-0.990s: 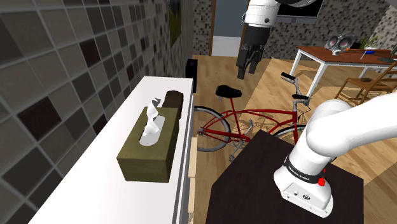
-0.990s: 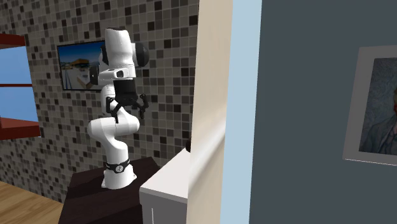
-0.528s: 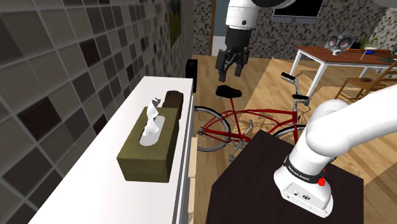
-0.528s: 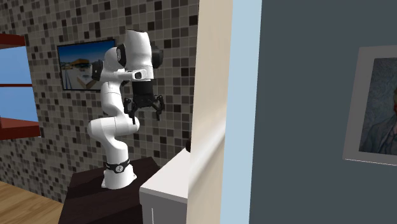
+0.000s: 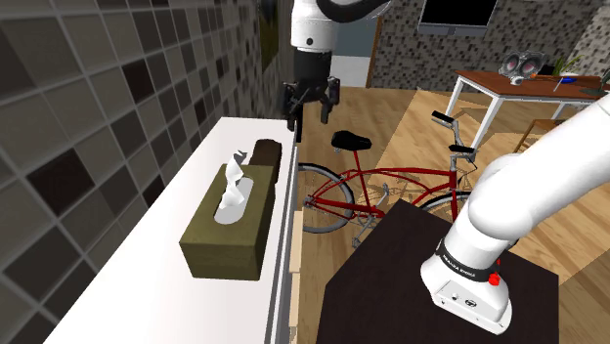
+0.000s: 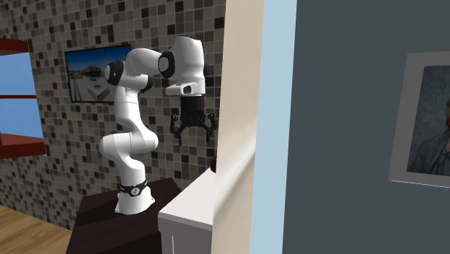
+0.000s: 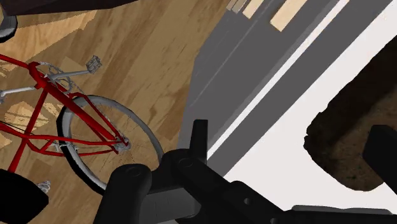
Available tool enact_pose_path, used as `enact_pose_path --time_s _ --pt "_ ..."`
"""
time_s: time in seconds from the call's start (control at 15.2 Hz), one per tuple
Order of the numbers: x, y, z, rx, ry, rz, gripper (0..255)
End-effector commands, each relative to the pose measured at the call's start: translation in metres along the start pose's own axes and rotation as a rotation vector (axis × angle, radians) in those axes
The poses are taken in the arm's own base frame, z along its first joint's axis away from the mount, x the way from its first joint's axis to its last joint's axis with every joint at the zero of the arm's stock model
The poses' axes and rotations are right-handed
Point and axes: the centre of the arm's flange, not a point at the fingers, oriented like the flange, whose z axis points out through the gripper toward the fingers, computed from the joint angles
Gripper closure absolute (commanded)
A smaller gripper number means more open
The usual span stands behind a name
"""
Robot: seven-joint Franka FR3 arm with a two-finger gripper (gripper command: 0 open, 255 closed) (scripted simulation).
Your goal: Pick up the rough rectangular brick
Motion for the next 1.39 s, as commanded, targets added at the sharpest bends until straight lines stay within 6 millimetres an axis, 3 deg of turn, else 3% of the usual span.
enact_pose_path --time_s 0.0,0.4,0.99,1.06,1.32 --pt "0.012 -0.021 0.002 -0.006 0.001 0.049 0" --pt "0.059 -0.084 0.013 -0.026 0.006 0.179 0" --pt "0.059 -0.083 0.053 -0.026 0.006 0.179 0" --pt "0.059 -0.083 0.053 -0.026 0.006 0.179 255" --pt "0.059 -0.082 0.053 -0.026 0.006 0.179 255"
